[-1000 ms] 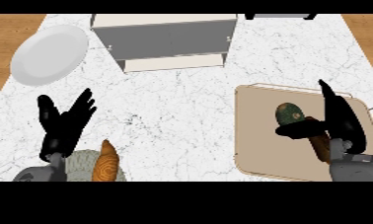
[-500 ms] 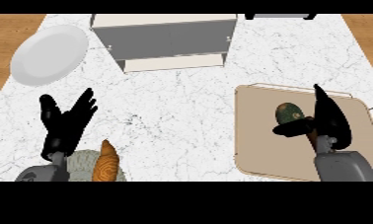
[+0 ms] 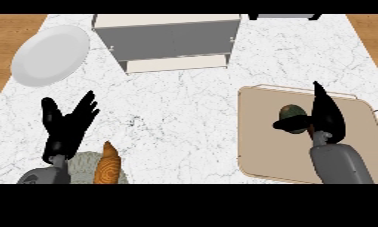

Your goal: Pick the squash from the tray and place it in the tiered shelf

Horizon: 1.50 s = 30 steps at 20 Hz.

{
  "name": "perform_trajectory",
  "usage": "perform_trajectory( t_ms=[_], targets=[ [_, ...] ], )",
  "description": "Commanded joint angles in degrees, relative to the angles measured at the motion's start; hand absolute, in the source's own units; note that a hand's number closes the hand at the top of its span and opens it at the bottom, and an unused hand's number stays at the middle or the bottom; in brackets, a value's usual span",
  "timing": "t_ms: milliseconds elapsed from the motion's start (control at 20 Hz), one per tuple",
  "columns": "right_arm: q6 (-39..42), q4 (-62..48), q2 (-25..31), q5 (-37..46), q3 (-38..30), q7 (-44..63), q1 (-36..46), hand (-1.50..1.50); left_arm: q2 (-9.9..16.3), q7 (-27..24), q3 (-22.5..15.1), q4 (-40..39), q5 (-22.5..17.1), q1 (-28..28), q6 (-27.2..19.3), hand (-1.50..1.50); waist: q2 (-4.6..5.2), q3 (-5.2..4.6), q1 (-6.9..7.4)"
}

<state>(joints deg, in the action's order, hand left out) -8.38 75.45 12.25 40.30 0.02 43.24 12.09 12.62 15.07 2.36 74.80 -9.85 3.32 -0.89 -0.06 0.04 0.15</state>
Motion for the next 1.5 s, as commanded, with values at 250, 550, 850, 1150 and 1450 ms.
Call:
perform_trajectory(
  t_ms=[250, 550, 850, 1150, 1450],
  targets=[
    [9.8, -8.3, 0.5, -1.7, 3.5, -7.1, 3.1, 1.50, -0.7, 1.2, 0.3, 3.3, 0.9, -1.8, 0.3, 0.00, 0.24, -0.02, 0.79],
    [2.6, -13.7, -2.1, -0.9, 1.9, -14.7, 4.5, 1.50, -1.2, 3.2, 0.6, 3.6, 1.0, 0.4, 0.1, 0.00, 0.19, -0.01, 0.24],
    [2.7, -1.2, -7.8, 2.9, 10.3, -11.6, 3.2, 1.50, 0.6, 3.3, 2.1, 3.0, 0.3, 0.1, 1.4, 0.00, -0.15, -0.09, 0.20],
    [8.5, -5.9, -12.1, 0.5, 32.3, -7.4, 17.9, 1.50, -2.3, 1.8, -3.1, 2.2, 3.0, 2.9, 2.4, 0.00, 0.73, -0.08, 8.32],
    [-4.0, 3.7, -12.2, -6.9, 45.5, 8.0, 30.5, 1.50, -1.7, 2.4, -1.5, -0.3, 2.0, 3.7, 2.8, 0.00, -0.03, -0.16, 5.82]
  ],
)
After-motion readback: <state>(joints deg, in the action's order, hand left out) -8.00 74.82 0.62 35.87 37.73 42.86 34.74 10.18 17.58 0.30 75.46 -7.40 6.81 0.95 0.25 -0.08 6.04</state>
